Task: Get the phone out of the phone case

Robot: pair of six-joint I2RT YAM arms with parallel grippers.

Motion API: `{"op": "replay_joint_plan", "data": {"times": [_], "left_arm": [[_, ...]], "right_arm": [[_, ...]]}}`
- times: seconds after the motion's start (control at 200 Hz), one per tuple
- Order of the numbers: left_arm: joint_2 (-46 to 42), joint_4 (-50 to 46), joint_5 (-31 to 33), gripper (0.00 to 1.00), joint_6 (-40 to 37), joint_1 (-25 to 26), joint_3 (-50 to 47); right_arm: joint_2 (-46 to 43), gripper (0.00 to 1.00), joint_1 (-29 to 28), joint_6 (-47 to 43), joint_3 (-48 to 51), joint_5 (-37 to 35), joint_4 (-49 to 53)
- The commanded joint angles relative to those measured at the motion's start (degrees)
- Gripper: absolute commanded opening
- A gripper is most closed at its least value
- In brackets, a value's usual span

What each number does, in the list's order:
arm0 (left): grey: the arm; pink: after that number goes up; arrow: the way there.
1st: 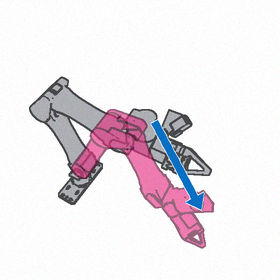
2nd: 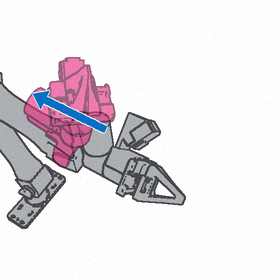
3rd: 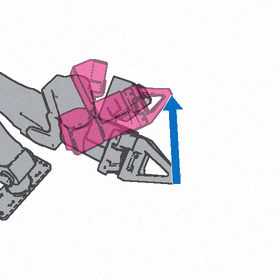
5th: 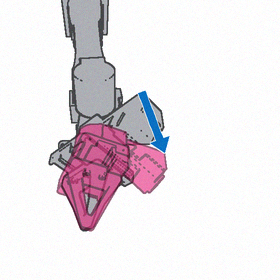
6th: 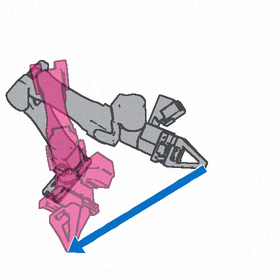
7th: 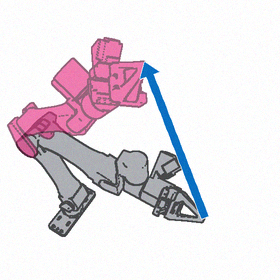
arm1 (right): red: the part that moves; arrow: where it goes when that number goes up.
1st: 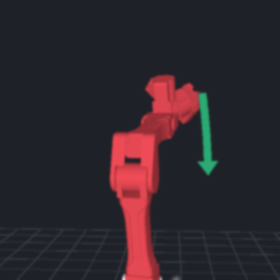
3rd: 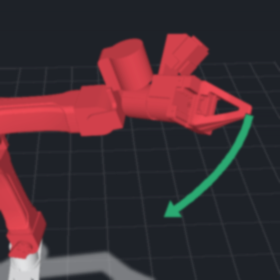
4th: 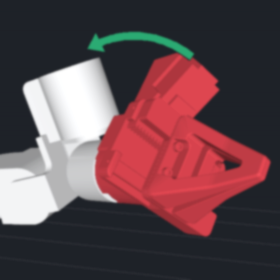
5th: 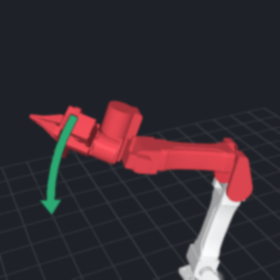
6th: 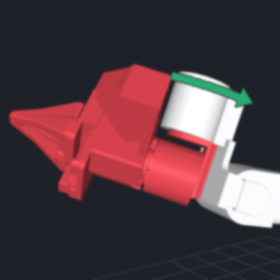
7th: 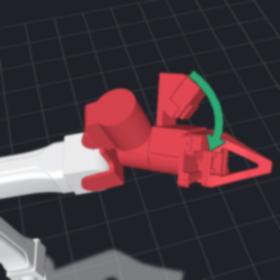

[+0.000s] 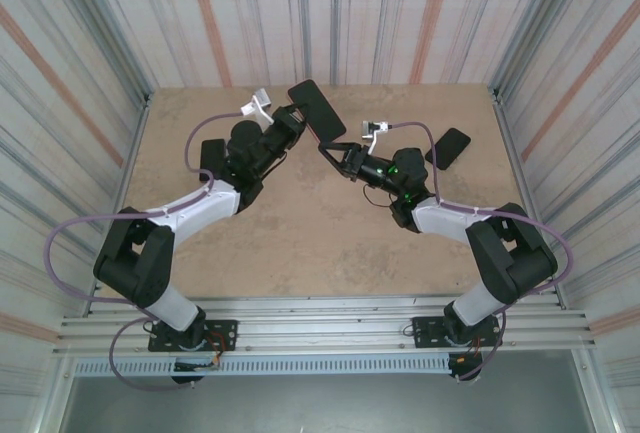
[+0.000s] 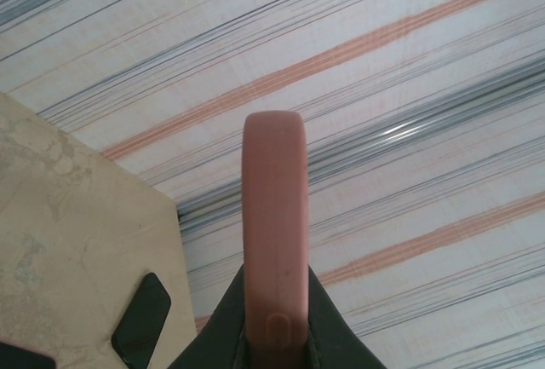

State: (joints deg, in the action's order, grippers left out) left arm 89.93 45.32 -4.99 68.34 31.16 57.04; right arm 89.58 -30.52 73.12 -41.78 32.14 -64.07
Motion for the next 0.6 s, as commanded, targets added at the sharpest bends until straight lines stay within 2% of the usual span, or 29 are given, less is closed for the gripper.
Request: {"op": "replay_joint_plan", "data": {"times": [0.0,0.246,0.411,0.531,0.596], "left_arm": [[-3.5,8.5,-0.4,0.00,3.0,0.4,0.4],[-3.0,8.8,-1.4,0.00,4.9,0.3,0.7],[-2.8,8.9,-2.2,0.00,7.0,0.4,0.8],[-2.8,8.7,-3.3,0.00,10.0,0.5,1.7],[-3.1,7.9,-4.0,0.00,11.0,0.5,2.3]], "right_arm": [[1.1,0.21,-0.2,2.2,-0.6,-1.7,-1.9],[1.8,0.15,-0.2,1.9,-1.6,-1.0,-1.3],[1.7,0.08,0.0,0.0,-1.7,-0.6,0.2],[0.6,0.04,0.1,-5.5,-1.9,-0.5,6.5],[-0.4,0.04,0.2,-11.9,-2.1,-0.8,11.8]]}}
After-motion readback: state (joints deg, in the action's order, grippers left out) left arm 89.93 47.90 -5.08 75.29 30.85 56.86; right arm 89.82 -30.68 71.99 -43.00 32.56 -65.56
